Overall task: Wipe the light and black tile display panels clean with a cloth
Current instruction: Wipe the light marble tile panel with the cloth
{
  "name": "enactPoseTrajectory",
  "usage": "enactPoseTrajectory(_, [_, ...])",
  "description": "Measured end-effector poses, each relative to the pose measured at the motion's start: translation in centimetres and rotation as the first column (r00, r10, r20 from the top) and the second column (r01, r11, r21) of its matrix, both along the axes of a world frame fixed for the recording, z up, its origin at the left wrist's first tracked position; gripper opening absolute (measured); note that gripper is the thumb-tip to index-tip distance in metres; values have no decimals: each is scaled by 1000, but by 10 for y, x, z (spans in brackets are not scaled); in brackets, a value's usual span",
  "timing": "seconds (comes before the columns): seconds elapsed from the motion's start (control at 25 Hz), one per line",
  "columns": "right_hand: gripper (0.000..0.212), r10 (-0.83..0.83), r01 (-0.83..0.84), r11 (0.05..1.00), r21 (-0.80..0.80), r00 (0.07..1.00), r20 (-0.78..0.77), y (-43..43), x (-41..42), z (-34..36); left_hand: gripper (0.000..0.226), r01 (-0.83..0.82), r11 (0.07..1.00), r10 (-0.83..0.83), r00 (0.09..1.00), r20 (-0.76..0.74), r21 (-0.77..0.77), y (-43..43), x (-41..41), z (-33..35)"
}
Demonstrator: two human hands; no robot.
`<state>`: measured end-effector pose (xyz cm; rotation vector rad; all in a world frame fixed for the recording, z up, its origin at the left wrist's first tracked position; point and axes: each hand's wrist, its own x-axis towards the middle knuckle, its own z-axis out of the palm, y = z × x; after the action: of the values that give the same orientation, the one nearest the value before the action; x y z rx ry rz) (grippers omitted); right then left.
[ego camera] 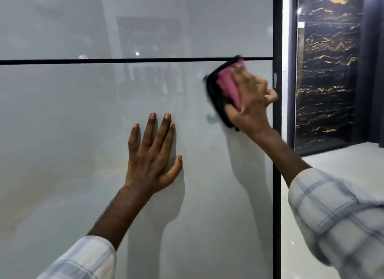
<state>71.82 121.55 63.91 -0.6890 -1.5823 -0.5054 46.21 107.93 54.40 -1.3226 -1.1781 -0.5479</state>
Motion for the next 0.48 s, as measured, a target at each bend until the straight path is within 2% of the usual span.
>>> enactPoseTrajectory(0.04, [82,-28,-18,984,-175,965,-260,1,-3,4,84,-1,1000,1,1000,5,-1,0,0,0])
enactPoseTrajectory(0.08, [81,-111,12,967,-255,918,-380,-3,-11,4,84,-3,1000,3,1000,8,-1,1,1,0])
enactPoseTrajectory(0.12, [82,-163,90,971,-223,929,-333,-6,-22,1,84,-5,1000,5,1000,11,-2,0,2,0])
enactPoseTrajectory(0.16, [84,-169,152,983,-108,970,-176,-11,-31,-8,84,-7,1000,7,1000,10,-6,0,2,0])
enactPoseTrajectory(0.2, [86,-163,160,985,63,986,38,-12,-33,-18,84,-11,1000,11,1000,4,-7,0,2,0])
enactPoseTrajectory(0.24, [87,-178,131,967,217,960,214,-8,-27,-20,84,-17,1000,17,1000,-2,-4,0,1,-1])
enactPoseTrajectory(0.28, [87,-170,93,960,265,944,284,-5,-15,-13,83,-19,1000,19,1000,-4,-4,0,1,-1])
enactPoseTrajectory(0.32, [87,-131,87,975,202,967,217,-3,-7,-4,83,-16,1000,16,1000,1,-5,0,2,0])
enactPoseTrajectory(0.36, [85,-71,69,996,51,997,36,2,-4,4,83,-10,1000,10,1000,7,-6,0,2,0])
enactPoseTrajectory(0.4, [83,-61,38,991,-125,981,-182,2,-7,9,82,-3,1000,3,1000,12,-6,0,3,1])
enactPoseTrajectory(0.44, [82,-119,42,971,-236,939,-322,-3,-15,11,82,3,1000,-3,1000,14,-5,0,3,1])
enactPoseTrajectory(0.48, [83,-174,94,964,-250,932,-318,-10,-28,10,82,5,1000,-5,1000,12,-4,-1,2,0])
